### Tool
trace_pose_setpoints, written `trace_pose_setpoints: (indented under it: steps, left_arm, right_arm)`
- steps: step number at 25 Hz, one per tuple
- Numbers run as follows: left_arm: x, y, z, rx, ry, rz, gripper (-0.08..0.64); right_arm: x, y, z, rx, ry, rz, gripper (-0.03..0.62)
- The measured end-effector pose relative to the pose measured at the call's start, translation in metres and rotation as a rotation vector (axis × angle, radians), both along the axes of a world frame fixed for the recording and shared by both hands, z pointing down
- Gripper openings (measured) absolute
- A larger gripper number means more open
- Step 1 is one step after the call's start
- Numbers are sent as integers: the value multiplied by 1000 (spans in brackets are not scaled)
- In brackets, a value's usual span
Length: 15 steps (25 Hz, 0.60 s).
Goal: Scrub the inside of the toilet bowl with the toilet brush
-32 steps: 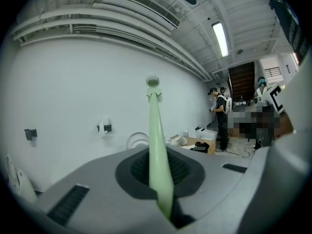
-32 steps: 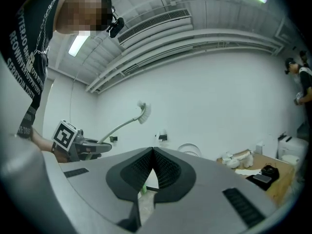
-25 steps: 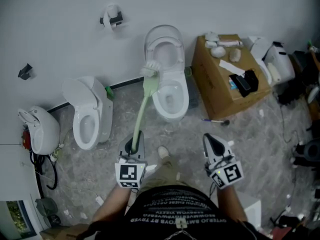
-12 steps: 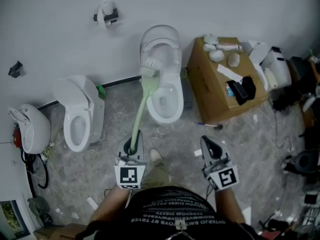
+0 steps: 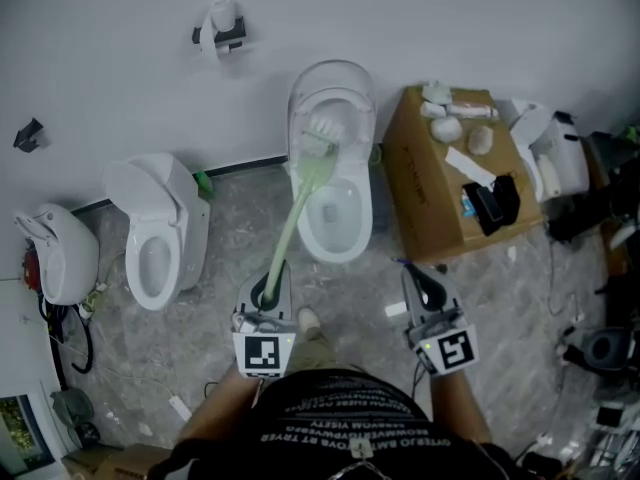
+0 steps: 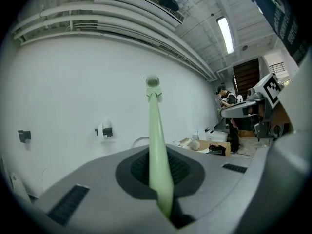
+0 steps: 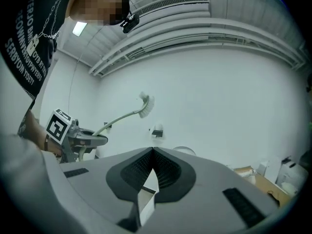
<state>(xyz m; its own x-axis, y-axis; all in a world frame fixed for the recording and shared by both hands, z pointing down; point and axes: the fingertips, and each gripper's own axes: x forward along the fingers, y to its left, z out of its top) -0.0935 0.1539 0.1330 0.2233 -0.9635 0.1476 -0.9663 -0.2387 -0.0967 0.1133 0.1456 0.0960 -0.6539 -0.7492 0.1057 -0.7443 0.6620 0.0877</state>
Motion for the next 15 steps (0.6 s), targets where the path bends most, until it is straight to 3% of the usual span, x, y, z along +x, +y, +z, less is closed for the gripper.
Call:
trace_pose_setpoints:
  steps: [15]
  left_arm:
    - [-25, -74, -17, 31, -6, 27, 2]
  right_arm:
    - [-47, -77, -16, 45, 4, -32, 5]
